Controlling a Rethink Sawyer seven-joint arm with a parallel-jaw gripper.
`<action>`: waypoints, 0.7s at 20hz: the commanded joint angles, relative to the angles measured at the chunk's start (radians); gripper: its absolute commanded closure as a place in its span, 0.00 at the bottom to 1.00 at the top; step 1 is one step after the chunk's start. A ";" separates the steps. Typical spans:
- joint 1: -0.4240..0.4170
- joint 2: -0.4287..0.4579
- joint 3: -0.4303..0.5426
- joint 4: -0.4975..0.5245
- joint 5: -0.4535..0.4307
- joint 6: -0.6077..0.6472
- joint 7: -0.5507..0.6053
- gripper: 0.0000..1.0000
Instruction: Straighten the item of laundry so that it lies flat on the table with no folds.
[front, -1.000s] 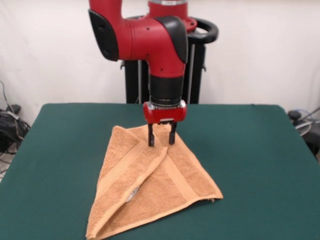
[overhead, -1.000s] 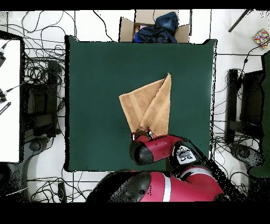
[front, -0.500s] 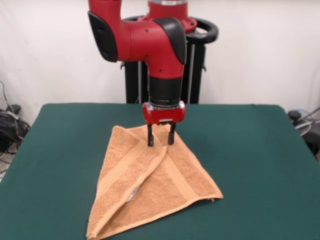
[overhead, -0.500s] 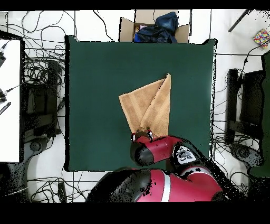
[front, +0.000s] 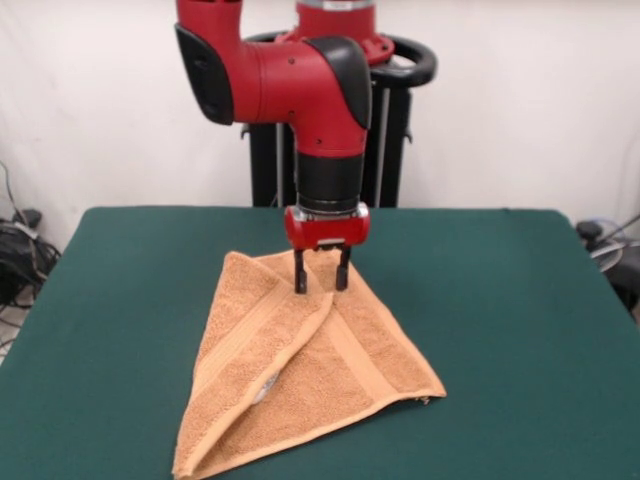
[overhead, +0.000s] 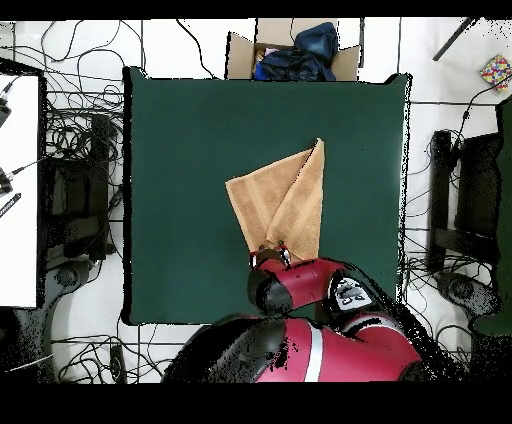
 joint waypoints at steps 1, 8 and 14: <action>-0.003 0.074 0.016 -0.111 0.044 -0.014 0.129 0.00; -0.044 0.031 0.120 -0.127 -0.064 0.011 0.033 0.00; -0.040 0.019 0.123 -0.122 -0.051 0.032 0.048 0.00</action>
